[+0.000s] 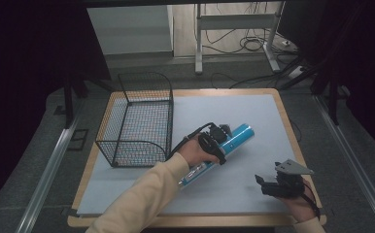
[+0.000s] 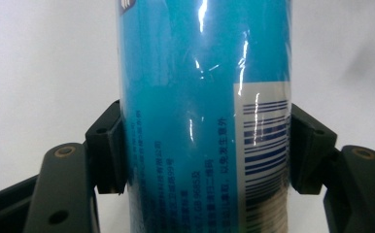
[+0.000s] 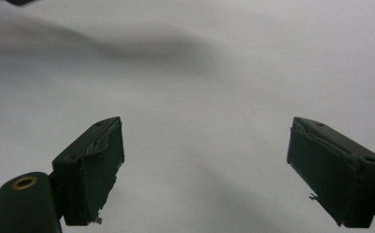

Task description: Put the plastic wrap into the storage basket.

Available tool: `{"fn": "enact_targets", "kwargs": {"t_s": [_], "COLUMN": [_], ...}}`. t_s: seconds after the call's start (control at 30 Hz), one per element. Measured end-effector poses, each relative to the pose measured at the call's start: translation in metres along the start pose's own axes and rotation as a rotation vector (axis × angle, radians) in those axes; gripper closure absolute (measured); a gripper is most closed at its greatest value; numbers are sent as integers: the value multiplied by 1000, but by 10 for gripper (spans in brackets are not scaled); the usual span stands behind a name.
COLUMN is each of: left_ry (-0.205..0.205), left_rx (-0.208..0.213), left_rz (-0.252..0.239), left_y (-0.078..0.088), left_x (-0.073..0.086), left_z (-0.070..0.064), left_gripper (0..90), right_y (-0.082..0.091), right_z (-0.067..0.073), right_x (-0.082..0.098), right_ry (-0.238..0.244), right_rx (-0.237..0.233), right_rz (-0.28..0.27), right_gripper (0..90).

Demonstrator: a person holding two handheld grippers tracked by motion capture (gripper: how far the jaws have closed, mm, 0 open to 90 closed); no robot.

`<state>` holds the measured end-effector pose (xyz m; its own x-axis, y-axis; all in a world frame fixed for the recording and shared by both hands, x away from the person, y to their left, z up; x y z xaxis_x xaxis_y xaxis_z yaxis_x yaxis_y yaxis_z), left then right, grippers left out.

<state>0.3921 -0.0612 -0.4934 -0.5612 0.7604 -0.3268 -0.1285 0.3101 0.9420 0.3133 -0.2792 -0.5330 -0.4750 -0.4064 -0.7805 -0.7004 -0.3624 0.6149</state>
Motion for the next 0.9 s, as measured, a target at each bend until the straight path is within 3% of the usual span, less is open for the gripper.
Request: {"fn": "enact_targets", "kwargs": {"t_s": [0.37,0.57,0.67,0.9], "left_ry": [5,8,-7,-3], "left_rx": [-2,3,-14,2], "left_rz": [-31,-48,-66,-67], "left_y": [20,25,28,30], "left_x": [0,-1,-1,-3], "left_z": [8,10,9,9], "left_gripper": [316,316,316,316], "right_y": [0,0,0,0], "right_z": [-1,-1,-1,0], "right_x": [0,0,0,0], "right_ry": [-1,0,0,1], "right_rx": [3,4,3,2], "right_rz": [-2,-2,-3,-4], "right_gripper": [137,137,137,137]}}
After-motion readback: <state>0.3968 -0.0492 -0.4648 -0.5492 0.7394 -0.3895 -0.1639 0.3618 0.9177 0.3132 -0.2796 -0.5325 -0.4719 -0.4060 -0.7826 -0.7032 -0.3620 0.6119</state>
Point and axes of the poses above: each handheld gripper's, and its own axes: y roughly backward along the jaws, x roughly out of its underside, z roughly to its left, the point moved 5 cm from there along -y, roughly forward along the jaws, and after that the axes turned 1 degree about z, right-handed, at the moved point
